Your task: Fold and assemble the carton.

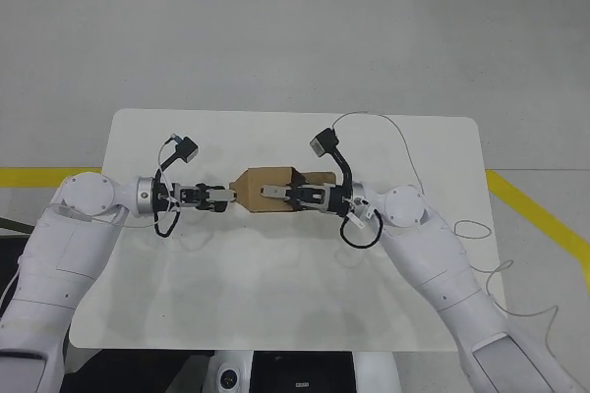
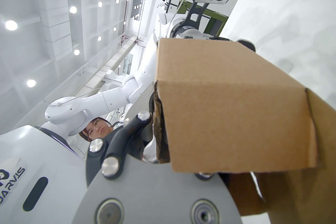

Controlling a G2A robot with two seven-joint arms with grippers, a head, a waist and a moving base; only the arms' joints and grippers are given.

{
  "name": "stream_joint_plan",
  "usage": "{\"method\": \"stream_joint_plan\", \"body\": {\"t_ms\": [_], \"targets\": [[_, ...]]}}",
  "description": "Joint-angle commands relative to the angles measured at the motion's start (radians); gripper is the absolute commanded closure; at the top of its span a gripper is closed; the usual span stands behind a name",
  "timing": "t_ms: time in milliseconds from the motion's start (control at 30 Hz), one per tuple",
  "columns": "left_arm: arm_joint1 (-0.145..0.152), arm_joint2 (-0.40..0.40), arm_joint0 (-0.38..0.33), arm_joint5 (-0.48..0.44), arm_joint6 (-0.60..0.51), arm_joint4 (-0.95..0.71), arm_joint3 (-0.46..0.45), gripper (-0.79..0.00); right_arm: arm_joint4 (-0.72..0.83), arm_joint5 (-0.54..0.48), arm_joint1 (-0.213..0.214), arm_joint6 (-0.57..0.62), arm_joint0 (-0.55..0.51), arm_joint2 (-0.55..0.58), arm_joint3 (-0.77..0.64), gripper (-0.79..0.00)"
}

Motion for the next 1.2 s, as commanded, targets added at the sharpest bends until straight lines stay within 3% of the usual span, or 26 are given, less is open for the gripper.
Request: {"method": "stream_joint_plan", "body": {"t_ms": [0,1167], "targets": [[-0.001,0.003,0.0,0.001,-0.001,-0.003,-0.001,-0.785,0.013,-0.008,-0.003,0.004,0.003,-0.007,0.004,0.0],[-0.009,0.024,0.005,-0.016,-0.02,-0.07,-0.016,-0.785,0.108,-0.059,-0.043,0.038,0.044,-0.068,0.07,0.0]]}}
